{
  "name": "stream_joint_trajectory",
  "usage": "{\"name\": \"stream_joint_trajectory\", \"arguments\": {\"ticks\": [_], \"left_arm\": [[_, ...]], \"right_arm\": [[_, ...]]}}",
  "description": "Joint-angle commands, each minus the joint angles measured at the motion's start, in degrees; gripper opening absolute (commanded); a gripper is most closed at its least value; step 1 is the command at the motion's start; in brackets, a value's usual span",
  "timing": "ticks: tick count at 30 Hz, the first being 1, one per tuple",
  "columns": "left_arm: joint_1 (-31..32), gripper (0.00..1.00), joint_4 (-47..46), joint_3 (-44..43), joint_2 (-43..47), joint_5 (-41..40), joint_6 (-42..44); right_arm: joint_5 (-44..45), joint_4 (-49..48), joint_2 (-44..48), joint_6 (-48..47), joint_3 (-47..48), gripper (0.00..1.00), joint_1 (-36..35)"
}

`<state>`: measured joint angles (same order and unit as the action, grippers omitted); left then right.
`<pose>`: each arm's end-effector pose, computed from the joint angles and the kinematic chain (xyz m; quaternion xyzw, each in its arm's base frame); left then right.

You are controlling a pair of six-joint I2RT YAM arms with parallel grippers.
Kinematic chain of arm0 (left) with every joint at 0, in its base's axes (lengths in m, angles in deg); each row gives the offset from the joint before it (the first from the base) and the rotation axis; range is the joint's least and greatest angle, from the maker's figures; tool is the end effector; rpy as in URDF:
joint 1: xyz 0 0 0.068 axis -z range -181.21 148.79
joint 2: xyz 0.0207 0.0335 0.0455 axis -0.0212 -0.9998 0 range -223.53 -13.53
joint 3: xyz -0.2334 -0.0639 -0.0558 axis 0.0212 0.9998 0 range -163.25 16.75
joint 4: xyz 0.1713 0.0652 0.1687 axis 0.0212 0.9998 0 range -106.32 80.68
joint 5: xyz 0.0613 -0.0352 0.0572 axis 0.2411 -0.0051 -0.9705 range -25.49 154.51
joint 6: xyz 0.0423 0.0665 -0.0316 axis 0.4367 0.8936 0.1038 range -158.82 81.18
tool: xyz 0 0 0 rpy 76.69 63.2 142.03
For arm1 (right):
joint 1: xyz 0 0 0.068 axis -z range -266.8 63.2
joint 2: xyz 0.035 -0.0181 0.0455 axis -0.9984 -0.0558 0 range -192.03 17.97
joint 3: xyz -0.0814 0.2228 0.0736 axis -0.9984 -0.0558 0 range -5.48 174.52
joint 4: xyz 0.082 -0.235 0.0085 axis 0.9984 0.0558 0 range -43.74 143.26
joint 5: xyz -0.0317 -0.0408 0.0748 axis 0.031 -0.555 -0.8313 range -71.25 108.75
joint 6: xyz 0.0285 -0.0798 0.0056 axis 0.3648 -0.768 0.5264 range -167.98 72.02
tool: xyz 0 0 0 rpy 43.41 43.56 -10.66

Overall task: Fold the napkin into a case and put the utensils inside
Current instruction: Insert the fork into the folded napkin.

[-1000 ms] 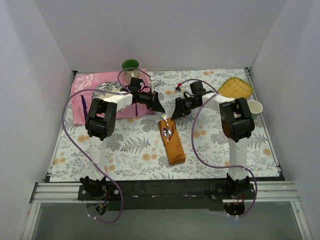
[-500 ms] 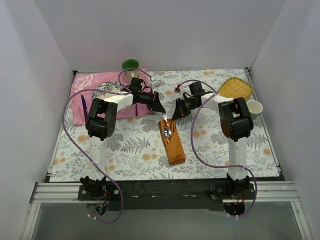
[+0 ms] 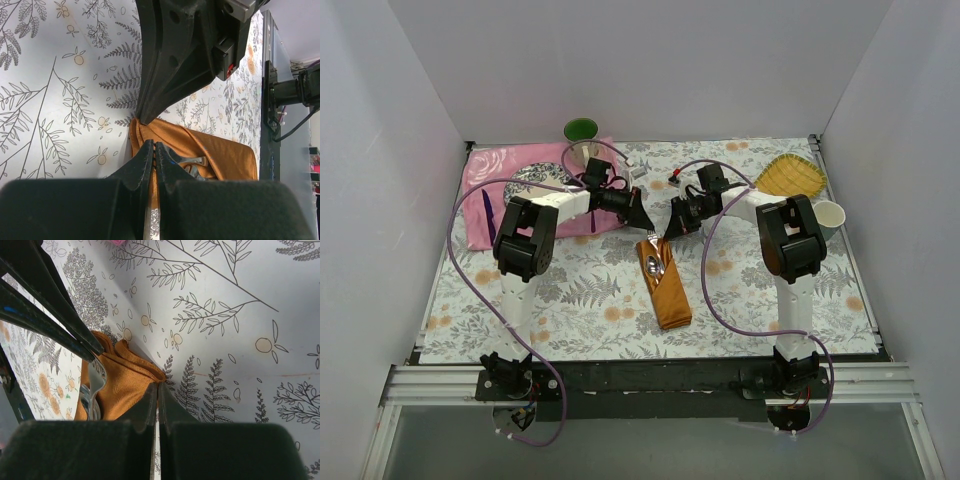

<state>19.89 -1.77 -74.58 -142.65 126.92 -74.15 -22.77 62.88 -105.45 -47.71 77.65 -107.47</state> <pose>0.4024 -0.2262 0.1180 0.0657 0.8240 -0.5626 0.0114 0.3923 0.2008 0.0999 -0.2580 0.8643 0.3825 0.2001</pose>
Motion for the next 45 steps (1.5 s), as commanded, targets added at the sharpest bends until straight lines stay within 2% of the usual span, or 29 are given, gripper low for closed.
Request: {"name": "stream_joint_trajectory", "arguments": {"ticks": [1,26,45], "left_arm": [[1.7,0.01,0.0,1.1,0.0,1.6,1.7],[5.2,0.01,-4.9,7.7,2.9,1.0,-3.3],[6.5,0.02,-6.7,9.5,4.6,1.0,-5.4]], "right_arm": [[1.4,-0.5,-0.2,-0.7,1.9,0.01,-0.3],[2.3,-0.2,0.4,0.6,1.3,0.01,-0.4],[2.8,-0.1,0.2,0.8,1.8,0.01,-0.4]]}}
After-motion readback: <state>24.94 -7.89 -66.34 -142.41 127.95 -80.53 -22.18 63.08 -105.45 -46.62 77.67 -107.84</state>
